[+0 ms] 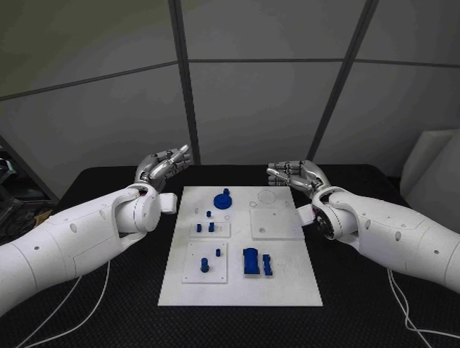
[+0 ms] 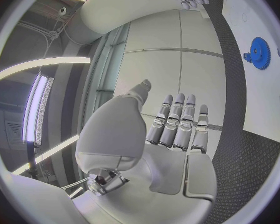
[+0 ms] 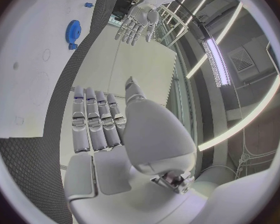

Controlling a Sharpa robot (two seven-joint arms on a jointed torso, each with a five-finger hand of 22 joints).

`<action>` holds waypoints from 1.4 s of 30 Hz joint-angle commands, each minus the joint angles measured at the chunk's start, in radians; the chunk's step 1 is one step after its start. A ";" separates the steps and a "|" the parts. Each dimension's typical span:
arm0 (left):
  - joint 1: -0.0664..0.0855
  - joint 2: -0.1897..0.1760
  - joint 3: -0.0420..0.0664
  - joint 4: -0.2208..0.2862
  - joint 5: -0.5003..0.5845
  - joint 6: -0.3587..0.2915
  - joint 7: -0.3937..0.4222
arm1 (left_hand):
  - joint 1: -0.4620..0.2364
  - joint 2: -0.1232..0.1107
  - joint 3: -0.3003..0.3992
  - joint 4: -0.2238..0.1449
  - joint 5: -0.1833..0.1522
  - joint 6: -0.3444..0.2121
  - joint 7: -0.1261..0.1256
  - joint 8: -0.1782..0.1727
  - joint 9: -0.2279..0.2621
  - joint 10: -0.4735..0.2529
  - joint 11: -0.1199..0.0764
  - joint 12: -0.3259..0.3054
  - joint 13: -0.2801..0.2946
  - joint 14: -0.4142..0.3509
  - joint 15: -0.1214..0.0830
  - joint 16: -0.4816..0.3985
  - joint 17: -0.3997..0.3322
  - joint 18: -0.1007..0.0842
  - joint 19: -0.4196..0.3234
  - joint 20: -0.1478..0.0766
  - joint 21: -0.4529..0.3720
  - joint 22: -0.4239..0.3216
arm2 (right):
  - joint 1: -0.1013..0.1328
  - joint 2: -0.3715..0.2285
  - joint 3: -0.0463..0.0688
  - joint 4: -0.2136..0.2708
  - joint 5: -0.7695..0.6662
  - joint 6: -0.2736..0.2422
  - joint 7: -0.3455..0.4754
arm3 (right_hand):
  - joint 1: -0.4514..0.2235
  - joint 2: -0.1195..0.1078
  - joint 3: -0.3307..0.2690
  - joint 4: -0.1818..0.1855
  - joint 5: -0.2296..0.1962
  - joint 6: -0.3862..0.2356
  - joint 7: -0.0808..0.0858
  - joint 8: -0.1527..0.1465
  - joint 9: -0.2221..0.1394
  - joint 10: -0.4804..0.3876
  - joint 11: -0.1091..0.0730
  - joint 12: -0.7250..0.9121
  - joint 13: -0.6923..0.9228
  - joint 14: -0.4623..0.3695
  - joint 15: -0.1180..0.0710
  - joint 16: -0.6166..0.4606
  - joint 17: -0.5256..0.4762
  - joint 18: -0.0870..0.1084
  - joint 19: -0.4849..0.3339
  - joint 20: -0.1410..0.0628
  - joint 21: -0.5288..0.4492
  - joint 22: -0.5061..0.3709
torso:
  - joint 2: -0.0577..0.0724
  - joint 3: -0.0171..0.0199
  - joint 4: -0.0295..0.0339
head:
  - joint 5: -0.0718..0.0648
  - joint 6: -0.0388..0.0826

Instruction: Assemble the parts on the task board

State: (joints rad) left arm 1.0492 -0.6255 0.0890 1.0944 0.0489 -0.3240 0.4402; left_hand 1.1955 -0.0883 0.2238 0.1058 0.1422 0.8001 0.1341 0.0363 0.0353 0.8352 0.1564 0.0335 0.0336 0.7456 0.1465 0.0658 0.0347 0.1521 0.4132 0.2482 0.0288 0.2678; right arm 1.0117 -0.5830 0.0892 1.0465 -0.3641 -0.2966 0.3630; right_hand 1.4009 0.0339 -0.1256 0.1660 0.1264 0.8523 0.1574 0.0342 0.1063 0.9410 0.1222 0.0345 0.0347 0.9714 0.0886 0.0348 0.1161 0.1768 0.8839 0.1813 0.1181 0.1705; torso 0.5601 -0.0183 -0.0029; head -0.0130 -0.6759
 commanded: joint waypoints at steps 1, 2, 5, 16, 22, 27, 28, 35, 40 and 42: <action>0.002 -0.007 -0.003 0.027 -0.005 -0.028 0.006 | -0.371 0.088 -0.070 -0.033 -0.044 -0.248 -0.042 -0.036 -0.035 -0.259 -0.049 -0.034 -0.034 -0.231 -0.045 -0.066 -0.035 -0.062 -0.129 -0.077 -0.029 -0.083 | 0.004 -0.009 -0.003 0.027 0.022 -0.032 0.010 | -0.437 -0.034 0.039 -0.052 -0.039 -0.266 -0.049 -0.034 -0.033 -0.293 -0.038 -0.035 -0.035 -0.303 -0.089 -0.035 -0.036 -0.058 -0.276 -0.056 -0.037 -0.053 | -0.003 0.0034 0.0004 | 0.002 0.014; 0.002 -0.012 -0.006 0.040 -0.007 -0.040 0.008 | -0.405 0.088 -0.076 -0.106 -0.048 -0.271 -0.045 -0.036 -0.035 -0.283 -0.053 -0.034 -0.034 -0.253 -0.050 -0.066 -0.035 -0.066 -0.140 -0.084 -0.029 -0.091 | 0.005 -0.014 -0.005 0.041 0.032 -0.044 0.014 | -0.474 -0.034 0.043 -0.056 -0.043 -0.288 -0.053 -0.034 -0.036 -0.318 -0.042 -0.035 -0.035 -0.328 -0.089 -0.035 -0.039 -0.064 -0.299 -0.061 -0.041 -0.058 | -0.005 0.0051 0.0007 | 0.003 0.021; 0.002 -0.032 -0.018 0.103 -0.013 -0.099 0.019 | -0.511 0.088 -0.098 -0.106 -0.060 -0.342 -0.057 -0.036 -0.035 -0.357 -0.067 -0.034 -0.034 -0.319 -0.063 -0.066 -0.035 -0.066 -0.176 -0.107 -0.029 -0.115 | 0.009 -0.038 -0.016 0.103 0.075 -0.100 0.032 | -0.591 -0.034 0.054 -0.070 -0.054 -0.360 -0.066 -0.034 -0.106 -0.397 -0.052 -0.035 -0.035 -0.410 -0.089 -0.035 -0.116 -0.074 -0.373 -0.076 -0.118 -0.072 | -0.011 0.0119 0.0018 | 0.008 0.049; 0.001 -0.128 -0.074 0.395 -0.041 -0.370 0.066 | -0.761 0.088 -0.142 -0.106 -0.142 -0.510 -0.134 -0.036 -0.035 -0.532 -0.156 -0.034 -0.034 -0.475 -0.147 -0.066 -0.035 -0.152 -0.261 -0.160 -0.029 -0.171 | 0.031 -0.155 -0.070 0.413 0.288 -0.375 0.124 | -0.888 -0.034 0.126 -0.166 -0.126 -0.540 -0.157 -0.034 -0.106 -0.597 -0.122 -0.035 -0.035 -0.616 -0.089 -0.035 -0.116 -0.101 -0.560 -0.181 -0.118 -0.170 | -0.016 0.0183 0.0029 | 0.013 0.076; 0.001 -0.152 -0.088 0.469 -0.048 -0.440 0.079 | -0.859 0.088 -0.224 -0.106 -0.142 -0.576 -0.134 -0.036 -0.035 -0.601 -0.156 -0.034 -0.034 -0.536 -0.147 -0.066 -0.035 -0.152 -0.294 -0.248 -0.029 -0.193 | 0.037 -0.191 -0.086 0.507 0.353 -0.459 0.152 | -0.999 -0.034 0.126 -0.166 -0.126 -0.608 -0.157 -0.034 -0.106 -0.671 -0.122 -0.035 -0.035 -0.693 -0.089 -0.035 -0.116 -0.177 -0.631 -0.181 -0.118 -0.170 | -0.016 0.0183 0.0029 | 0.013 0.076; 0.001 -0.154 -0.089 0.476 -0.049 -0.446 0.080 | -0.917 0.088 -0.224 -0.106 -0.142 -0.614 -0.134 -0.036 -0.035 -0.641 -0.156 -0.034 -0.034 -0.572 -0.147 -0.066 -0.035 -0.152 -0.316 -0.248 -0.029 -0.268 | 0.038 -0.197 -0.089 0.523 0.364 -0.473 0.157 | -1.069 -0.034 0.126 -0.166 -0.126 -0.651 -0.157 -0.034 -0.106 -0.718 -0.122 -0.035 -0.035 -0.742 -0.089 -0.035 -0.116 -0.177 -0.675 -0.181 -0.118 -0.170 | -0.016 0.0183 0.0029 | 0.013 0.076; 0.001 -0.154 -0.089 0.476 -0.049 -0.446 0.080 | -0.937 0.088 -0.224 -0.106 -0.142 -0.627 -0.134 -0.036 -0.035 -0.655 -0.156 -0.034 -0.034 -0.584 -0.147 -0.066 -0.035 -0.152 -0.324 -0.248 -0.029 -0.268 | 0.038 -0.197 -0.089 0.523 0.364 -0.473 0.157 | -1.091 -0.034 0.126 -0.166 -0.126 -0.664 -0.157 -0.034 -0.106 -0.733 -0.122 -0.035 -0.035 -0.757 -0.089 -0.035 -0.116 -0.177 -0.689 -0.181 -0.118 -0.170 | -0.016 0.0183 0.0029 | 0.013 0.076; 0.001 -0.154 -0.089 0.476 -0.049 -0.446 0.080 | -0.996 0.088 -0.224 -0.106 -0.142 -0.667 -0.134 -0.036 -0.035 -0.697 -0.156 -0.034 -0.034 -0.622 -0.147 -0.066 -0.035 -0.152 -0.413 -0.248 -0.029 -0.268 | 0.038 -0.197 -0.089 0.523 0.364 -0.473 0.157 | -1.161 -0.034 0.126 -0.166 -0.126 -0.707 -0.157 -0.034 -0.106 -0.779 -0.122 -0.035 -0.035 -0.805 -0.089 -0.035 -0.116 -0.177 -0.733 -0.181 -0.118 -0.170 | -0.016 0.0183 0.0029 | 0.013 0.076; 0.001 -0.154 -0.089 0.476 -0.049 -0.446 0.080 | -1.032 0.088 -0.224 -0.106 -0.142 -0.691 -0.134 -0.036 -0.035 -0.722 -0.156 -0.034 -0.034 -0.644 -0.147 -0.066 -0.035 -0.152 -0.413 -0.248 -0.029 -0.268 | 0.038 -0.197 -0.089 0.523 0.364 -0.473 0.157 | -1.204 -0.034 0.126 -0.166 -0.126 -0.733 -0.157 -0.034 -0.106 -0.809 -0.122 -0.035 -0.035 -0.835 -0.089 -0.035 -0.116 -0.177 -0.759 -0.181 -0.118 -0.170 | -0.016 0.0183 0.0029 | 0.013 0.076; 0.001 -0.154 -0.089 0.476 -0.049 -0.446 0.080 | -1.045 0.088 -0.224 -0.106 -0.142 -0.700 -0.134 -0.036 -0.035 -0.729 -0.156 -0.034 -0.034 -0.651 -0.147 -0.066 -0.035 -0.152 -0.413 -0.248 -0.029 -0.268 | 0.038 -0.197 -0.089 0.523 0.364 -0.473 0.157 | -1.219 -0.034 0.126 -0.166 -0.126 -0.742 -0.157 -0.034 -0.106 -0.818 -0.122 -0.035 -0.035 -0.845 -0.089 -0.035 -0.116 -0.177 -0.769 -0.181 -0.118 -0.170 | -0.016 0.0183 0.0029 | 0.013 0.076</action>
State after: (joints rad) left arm 1.0482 -0.7796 -0.0007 1.5680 0.0149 -0.7597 0.4920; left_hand 0.2043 -0.0002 0.0084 0.0024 0.0071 0.1374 -0.0018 0.0046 0.0013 0.1426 0.0003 0.0060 0.0015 0.1271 0.0001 0.0059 0.0009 0.0676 0.0318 0.0016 0.0060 0.0053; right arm 1.0479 -0.7799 -0.0004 1.5675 -0.0057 -0.7566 0.5020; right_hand 0.2450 0.0002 0.0002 0.0072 0.0051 0.1485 0.0004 0.0039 0.0016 0.1651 0.0003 0.0034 0.0017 0.1702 -0.0005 0.0046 0.0012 0.0222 0.1548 0.0003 0.0066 0.0020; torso 0.5442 0.0000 0.0001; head 0.0001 -0.5998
